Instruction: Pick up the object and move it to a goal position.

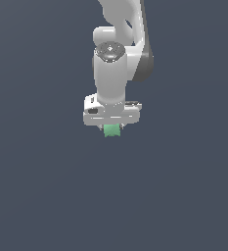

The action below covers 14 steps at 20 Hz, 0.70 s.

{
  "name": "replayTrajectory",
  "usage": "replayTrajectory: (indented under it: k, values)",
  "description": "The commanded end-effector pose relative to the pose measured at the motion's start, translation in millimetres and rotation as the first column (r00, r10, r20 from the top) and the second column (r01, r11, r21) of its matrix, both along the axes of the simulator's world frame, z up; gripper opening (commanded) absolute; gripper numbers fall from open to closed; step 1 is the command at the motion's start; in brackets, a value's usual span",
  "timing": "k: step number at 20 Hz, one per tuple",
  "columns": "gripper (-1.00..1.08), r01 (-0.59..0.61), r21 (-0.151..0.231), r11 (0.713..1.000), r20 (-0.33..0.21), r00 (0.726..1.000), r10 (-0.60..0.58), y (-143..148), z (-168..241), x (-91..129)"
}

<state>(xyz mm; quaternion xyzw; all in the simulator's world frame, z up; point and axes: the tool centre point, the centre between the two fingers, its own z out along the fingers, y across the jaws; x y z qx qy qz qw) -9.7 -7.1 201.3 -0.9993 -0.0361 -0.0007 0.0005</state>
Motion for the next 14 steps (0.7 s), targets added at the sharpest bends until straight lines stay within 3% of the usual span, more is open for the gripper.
replayTrajectory:
  k: [1,14]
  values:
    - [-1.00,-0.001,0.000,1.000,-0.001,1.000,0.001,-14.0,25.3,-1.7]
    - [-1.00,0.000,-0.001,1.000,-0.001,1.000,0.000,-57.5,102.2,-1.5]
